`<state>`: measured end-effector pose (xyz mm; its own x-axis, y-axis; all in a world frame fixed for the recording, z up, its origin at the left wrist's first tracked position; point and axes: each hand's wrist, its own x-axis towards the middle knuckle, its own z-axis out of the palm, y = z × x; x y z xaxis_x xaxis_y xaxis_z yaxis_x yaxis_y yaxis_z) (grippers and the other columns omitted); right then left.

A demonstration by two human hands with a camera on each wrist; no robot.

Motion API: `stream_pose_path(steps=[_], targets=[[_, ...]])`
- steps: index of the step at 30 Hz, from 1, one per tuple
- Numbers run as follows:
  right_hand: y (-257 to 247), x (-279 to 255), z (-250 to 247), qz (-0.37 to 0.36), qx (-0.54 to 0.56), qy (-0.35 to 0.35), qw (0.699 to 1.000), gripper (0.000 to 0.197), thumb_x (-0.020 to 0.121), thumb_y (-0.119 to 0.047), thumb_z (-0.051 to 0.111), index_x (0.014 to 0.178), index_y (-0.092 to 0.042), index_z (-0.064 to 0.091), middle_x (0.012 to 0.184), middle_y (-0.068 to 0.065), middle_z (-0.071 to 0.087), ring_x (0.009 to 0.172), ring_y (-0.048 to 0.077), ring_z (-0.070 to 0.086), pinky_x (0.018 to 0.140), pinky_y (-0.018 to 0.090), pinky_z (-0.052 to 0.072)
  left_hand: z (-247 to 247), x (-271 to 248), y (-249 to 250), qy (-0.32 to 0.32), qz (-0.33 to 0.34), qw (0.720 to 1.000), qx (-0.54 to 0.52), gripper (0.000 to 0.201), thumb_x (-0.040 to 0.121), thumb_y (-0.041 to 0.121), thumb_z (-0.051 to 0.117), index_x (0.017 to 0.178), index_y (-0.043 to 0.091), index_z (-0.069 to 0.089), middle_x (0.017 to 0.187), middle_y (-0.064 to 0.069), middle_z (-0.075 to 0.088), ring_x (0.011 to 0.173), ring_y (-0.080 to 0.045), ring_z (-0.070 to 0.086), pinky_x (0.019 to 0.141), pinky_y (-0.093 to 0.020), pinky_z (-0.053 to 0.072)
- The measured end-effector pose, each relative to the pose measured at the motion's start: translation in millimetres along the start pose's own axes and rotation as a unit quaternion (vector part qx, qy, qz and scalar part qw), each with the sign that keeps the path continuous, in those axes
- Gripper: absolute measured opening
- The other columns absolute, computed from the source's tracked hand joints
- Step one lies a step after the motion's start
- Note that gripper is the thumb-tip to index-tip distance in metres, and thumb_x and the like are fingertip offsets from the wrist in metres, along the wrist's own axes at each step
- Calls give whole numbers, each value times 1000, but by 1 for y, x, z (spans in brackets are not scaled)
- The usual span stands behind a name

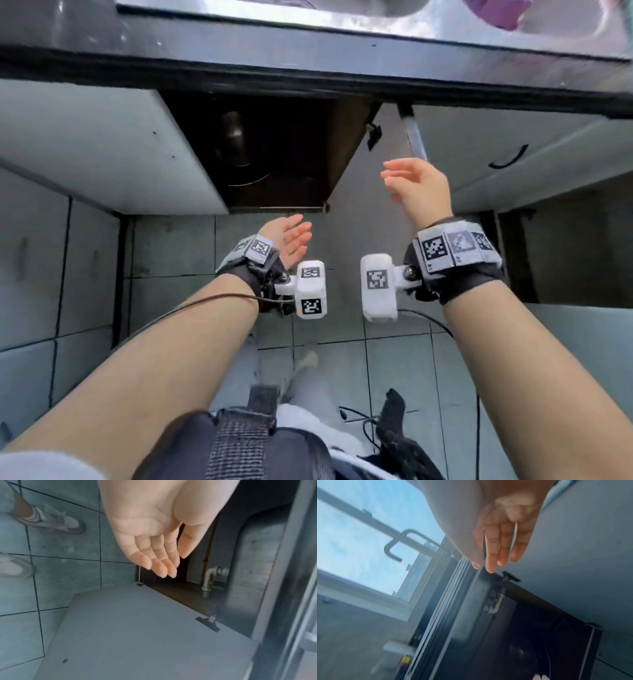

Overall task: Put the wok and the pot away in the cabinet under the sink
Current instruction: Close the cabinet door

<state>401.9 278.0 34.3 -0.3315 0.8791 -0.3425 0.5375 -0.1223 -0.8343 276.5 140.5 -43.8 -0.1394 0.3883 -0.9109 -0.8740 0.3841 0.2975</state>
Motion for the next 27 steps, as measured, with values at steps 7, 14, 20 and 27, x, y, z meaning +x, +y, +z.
stream_pose_path(steps=[7,14,20,27], targets=[[49,-42,-63,173,-214,42,961,24,93,-8,41,99,8,59,126,24,58,118,33,55,88,32,40,9,-52,-55,1,11,999,-51,26,97,15,35,114,15,55,85,1,60,70,-12,56,65,-22,43],[31,-52,-38,180,-304,-85,932,26,90,-13,46,99,5,62,115,25,60,92,31,56,55,27,37,-19,-71,-85,4,-8,997,-74,19,96,10,39,90,9,57,90,-5,61,77,-16,58,78,-30,47],[4,-49,27,199,-172,-185,947,19,89,-23,56,74,-13,50,104,19,64,71,23,66,67,33,59,-71,-73,-54,57,-16,998,-37,17,94,11,48,109,6,55,111,-7,63,98,-22,63,72,-33,50],[-54,-40,116,254,-73,-196,944,33,91,-31,56,74,-3,50,74,14,65,63,32,67,67,44,58,-85,-69,13,37,13,998,-53,40,100,16,32,137,4,44,138,-18,50,116,-38,57,92,-39,49]])
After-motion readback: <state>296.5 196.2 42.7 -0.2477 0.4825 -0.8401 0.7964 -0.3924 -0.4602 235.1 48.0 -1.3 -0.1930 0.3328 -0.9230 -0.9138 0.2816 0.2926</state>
